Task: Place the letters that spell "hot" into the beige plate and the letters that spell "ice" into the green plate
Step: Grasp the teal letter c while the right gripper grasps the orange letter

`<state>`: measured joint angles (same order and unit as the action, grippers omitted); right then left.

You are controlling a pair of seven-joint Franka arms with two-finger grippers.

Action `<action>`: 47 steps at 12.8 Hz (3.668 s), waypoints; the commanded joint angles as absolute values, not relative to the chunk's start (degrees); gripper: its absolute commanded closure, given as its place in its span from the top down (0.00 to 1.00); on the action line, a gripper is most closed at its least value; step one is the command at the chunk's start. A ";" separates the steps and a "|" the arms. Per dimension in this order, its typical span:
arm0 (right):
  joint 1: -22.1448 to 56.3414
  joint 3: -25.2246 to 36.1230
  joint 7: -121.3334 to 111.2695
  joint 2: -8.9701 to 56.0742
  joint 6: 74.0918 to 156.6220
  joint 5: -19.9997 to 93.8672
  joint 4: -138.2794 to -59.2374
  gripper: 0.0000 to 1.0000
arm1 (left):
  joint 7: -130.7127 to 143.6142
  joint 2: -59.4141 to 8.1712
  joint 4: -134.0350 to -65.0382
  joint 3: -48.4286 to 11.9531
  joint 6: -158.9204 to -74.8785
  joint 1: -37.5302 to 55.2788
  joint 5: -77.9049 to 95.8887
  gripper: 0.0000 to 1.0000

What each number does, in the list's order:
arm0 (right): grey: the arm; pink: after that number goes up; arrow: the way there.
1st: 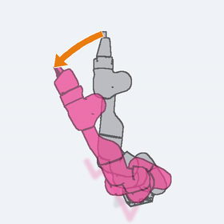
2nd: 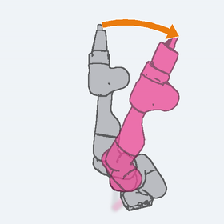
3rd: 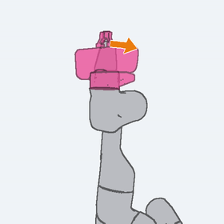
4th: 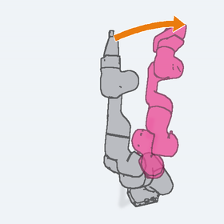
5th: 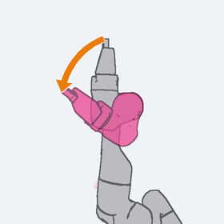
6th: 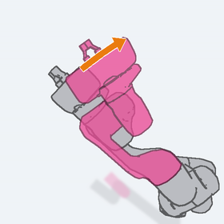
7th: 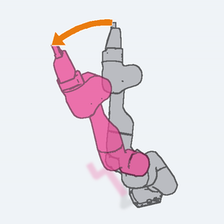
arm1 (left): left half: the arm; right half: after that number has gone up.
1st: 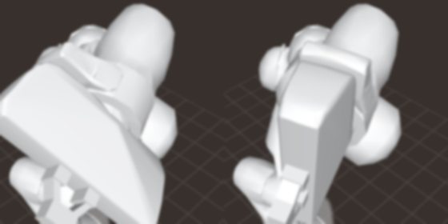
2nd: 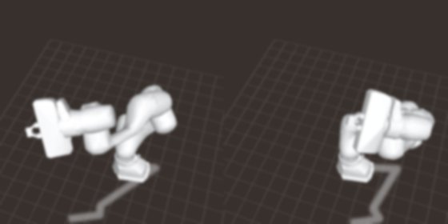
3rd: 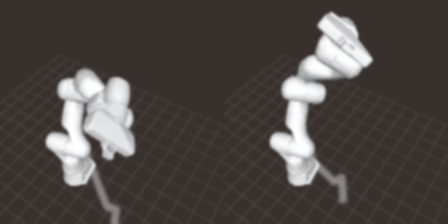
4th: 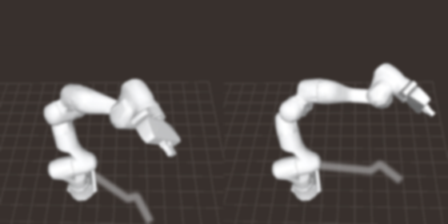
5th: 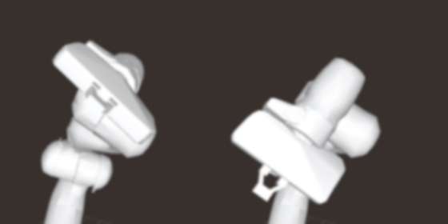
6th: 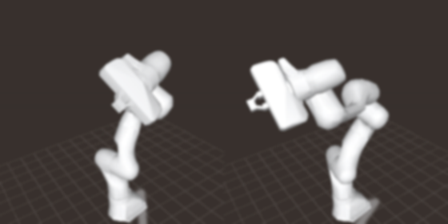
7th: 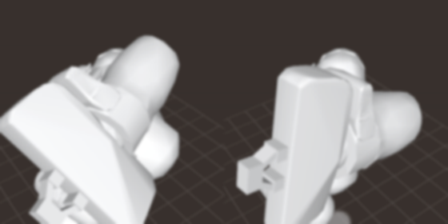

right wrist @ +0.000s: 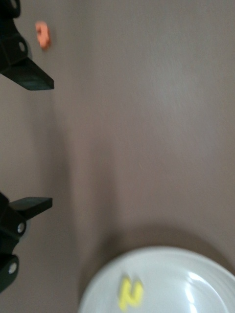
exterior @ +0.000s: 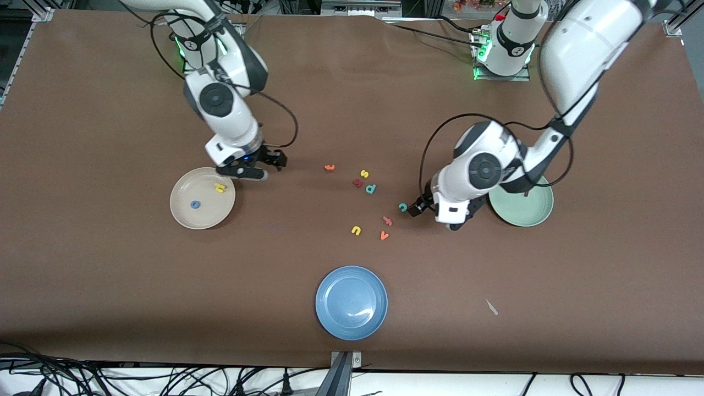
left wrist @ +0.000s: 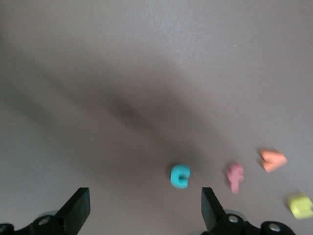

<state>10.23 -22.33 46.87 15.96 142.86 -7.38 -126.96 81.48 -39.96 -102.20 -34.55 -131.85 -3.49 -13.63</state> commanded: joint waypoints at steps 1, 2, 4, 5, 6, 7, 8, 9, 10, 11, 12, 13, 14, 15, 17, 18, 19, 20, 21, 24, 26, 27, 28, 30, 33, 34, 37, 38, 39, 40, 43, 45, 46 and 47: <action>13.87 -22.24 56.74 19.42 145.80 -7.12 -124.19 0.97 | 87.61 -41.48 -101.07 -29.01 -135.69 3.33 -15.29 1.00; 15.45 -22.24 60.00 20.21 147.29 -7.38 -124.10 0.97 | 88.67 -41.75 -101.07 -28.92 -136.14 3.69 -15.38 1.00; 18.44 -22.15 65.80 21.88 148.71 -7.64 -122.97 0.97 | 90.08 -42.45 -100.99 -28.74 -136.14 5.53 -15.29 0.95; 20.02 -21.89 67.92 22.84 148.62 -8.17 -121.91 0.96 | 90.44 -43.06 -100.90 -27.96 -136.58 5.97 -15.38 0.91; 21.17 -21.62 70.55 24.07 148.62 -9.13 -120.60 0.97 | 90.44 -43.15 -100.90 -27.60 -137.89 6.41 -15.90 0.87; 22.57 -21.01 73.45 25.39 148.62 -10.88 -119.45 0.96 | 90.53 -43.24 -100.90 -27.25 -138.25 6.50 -16.52 0.81; 24.07 -19.96 76.43 26.71 148.62 -13.42 -118.31 0.96 | 90.53 -43.50 -100.90 -27.25 -138.34 6.50 -16.52 0.74; 24.86 -19.86 79.51 27.94 148.54 -15.97 -117.26 0.96 | 90.53 -43.59 -100.90 -27.25 -138.43 6.85 -16.44 0.70; 25.40 -19.69 81.89 29.17 148.62 -18.43 -116.55 0.96 | 90.53 -43.85 -100.90 -27.25 -138.43 6.94 -16.35 0.68; 26.01 -19.43 83.74 30.14 148.62 -20.37 -116.19 0.96 | 90.53 -44.12 -100.81 -27.25 -138.43 6.94 -16.35 0.68; 26.62 -19.08 85.50 31.10 148.62 -22.04 -115.67 0.95 | 90.53 -44.30 -100.72 -27.16 -138.51 6.94 -16.52 0.66; 27.15 -18.81 87.08 31.81 148.62 -23.45 -115.14 0.95 | 90.53 -44.30 -100.55 -27.16 -138.43 6.94 -16.44 0.62; 27.68 -18.72 88.06 32.25 148.62 -24.08 -114.96 0.94 | 90.53 -44.38 -100.55 -27.16 -138.51 6.94 -16.52 0.56; 28.29 -18.55 88.41 32.60 148.62 -24.17 -114.87 0.93 | 90.53 -44.38 -100.55 -27.16 -138.52 7.20 -16.52 0.48; 29.61 -17.84 89.29 33.92 148.62 -24.17 -113.65 0.92 | 90.53 -44.30 -100.55 -26.90 -138.43 7.21 -16.61 0.28; 30.14 -17.84 90.60 34.80 148.54 -24.78 -112.51 0.92 | 90.35 -44.30 -100.55 -26.81 -138.43 7.21 -16.87 0.19; 30.32 -17.32 91.49 35.15 148.45 -26.09 -112.24 0.92 | 90.35 -44.30 -100.55 -26.81 -138.43 7.12 -17.75 0.11; 30.32 -17.05 91.58 35.16 148.45 -26.80 -112.24 0.88 | 90.00 -44.21 -100.55 -26.81 -138.43 7.12 -17.84 0.06; 30.32 -16.96 91.58 35.16 148.45 -26.89 -112.24 0.88 | 89.91 -43.77 -100.55 -26.81 -138.25 6.95 -17.84 0.00; 30.32 -16.26 91.58 35.24 148.36 -28.21 -112.32 0.85 | 88.95 -38.78 -100.46 -27.68 -133.19 3.88 -17.23 0.00; 30.32 -16.35 91.67 35.51 148.45 -28.21 -112.24 0.77 | 83.70 -35.53 -100.37 -31.88 -127.56 -1.11 -14.70 0.00; 30.32 -16.35 91.67 35.94 148.53 -28.30 -112.15 0.75 | 80.54 -34.29 -100.37 -35.04 -124.92 -5.14 -13.11 0.00; 30.32 -16.35 91.84 36.21 148.54 -28.47 -112.15 0.73 | 76.94 -33.15 -100.37 -38.64 -120.89 -9.62 -12.49 0.00; 30.50 -16.35 92.28 36.30 148.62 -28.56 -112.15 0.72 | 68.34 -32.35 -100.37 -45.40 -111.76 -19.46 -12.39 0.00; 30.76 -16.35 92.37 36.21 148.62 -28.56 -112.06 0.56 | 52.26 -32.34 -100.89 -48.78 -101.01 -28.55 -12.74 0.00; 30.76 -16.35 92.37 36.21 148.62 -28.56 -112.06 0.47 | 48.12 -32.60 -101.59 -48.34 -100.38 -29.78 -13.18 0.00; 30.76 -16.35 92.37 36.21 148.62 -28.65 -112.06 0.17 | 39.66 -34.27 -104.14 -47.72 -100.37 -34.35 -17.73 0.00; 30.76 -16.35 92.29 36.21 148.62 -28.65 -112.06 0.06 | 38.68 -35.58 -104.41 -47.64 -100.55 -35.50 -19.58 0.00; 30.76 -16.35 92.11 36.12 148.62 -28.91 -112.06 0.00 | 38.15 -37.25 -104.41 -47.64 -100.81 -36.64 -20.56 0.04; 30.76 -16.35 92.11 36.12 148.62 -29.09 -112.06 0.00 | 37.97 -38.57 -104.41 -47.64 -101.33 -37.26 -22.39 0.08; 29.71 -16.26 89.49 33.68 148.01 -29.09 -112.41 0.00 | 37.71 -39.81 -104.41 -47.72 -101.60 -38.49 -24.26 0.84; 25.77 -16.43 81.17 29.81 143.12 -27.78 -113.29 0.00 | 37.71 -39.81 -104.41 -47.72 -101.51 -38.50 -24.26 1.00; 24.10 -16.52 76.42 27.88 140.13 -27.08 -113.55 0.00 | 37.71 -39.73 -104.41 -47.72 -101.51 -38.41 -24.26 1.00; 22.17 -16.61 71.33 25.95 138.44 -25.42 -114.34 0.00 | 37.79 -39.64 -104.15 -47.81 -101.43 -38.50 -24.08 1.00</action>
<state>25.56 -15.94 79.26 30.88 142.28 -27.37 -112.23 38.79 -40.06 -104.50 -47.07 -101.47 -38.01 -22.67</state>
